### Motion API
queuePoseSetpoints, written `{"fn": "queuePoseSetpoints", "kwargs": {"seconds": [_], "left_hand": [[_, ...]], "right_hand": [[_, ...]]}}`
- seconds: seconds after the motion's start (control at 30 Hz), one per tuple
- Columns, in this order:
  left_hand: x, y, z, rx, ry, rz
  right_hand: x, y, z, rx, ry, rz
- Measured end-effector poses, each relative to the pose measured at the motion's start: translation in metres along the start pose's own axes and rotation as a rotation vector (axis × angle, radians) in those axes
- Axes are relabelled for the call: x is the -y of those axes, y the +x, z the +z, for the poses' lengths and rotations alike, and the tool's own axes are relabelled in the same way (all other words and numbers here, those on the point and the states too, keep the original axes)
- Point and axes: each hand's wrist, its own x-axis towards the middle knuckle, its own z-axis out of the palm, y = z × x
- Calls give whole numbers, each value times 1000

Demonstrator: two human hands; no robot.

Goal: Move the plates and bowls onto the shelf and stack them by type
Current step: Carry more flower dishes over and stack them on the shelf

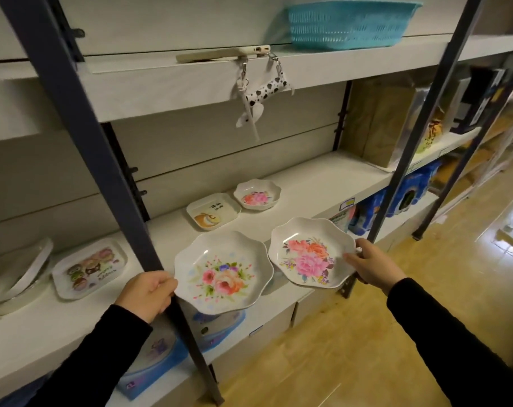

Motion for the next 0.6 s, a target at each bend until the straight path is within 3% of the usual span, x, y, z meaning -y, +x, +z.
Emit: {"fn": "queuePoseSetpoints", "kwargs": {"seconds": [0.6], "left_hand": [[-61, 114, 57, -234, -17, -142]], "right_hand": [[45, 241, -22, 181, -15, -185]]}}
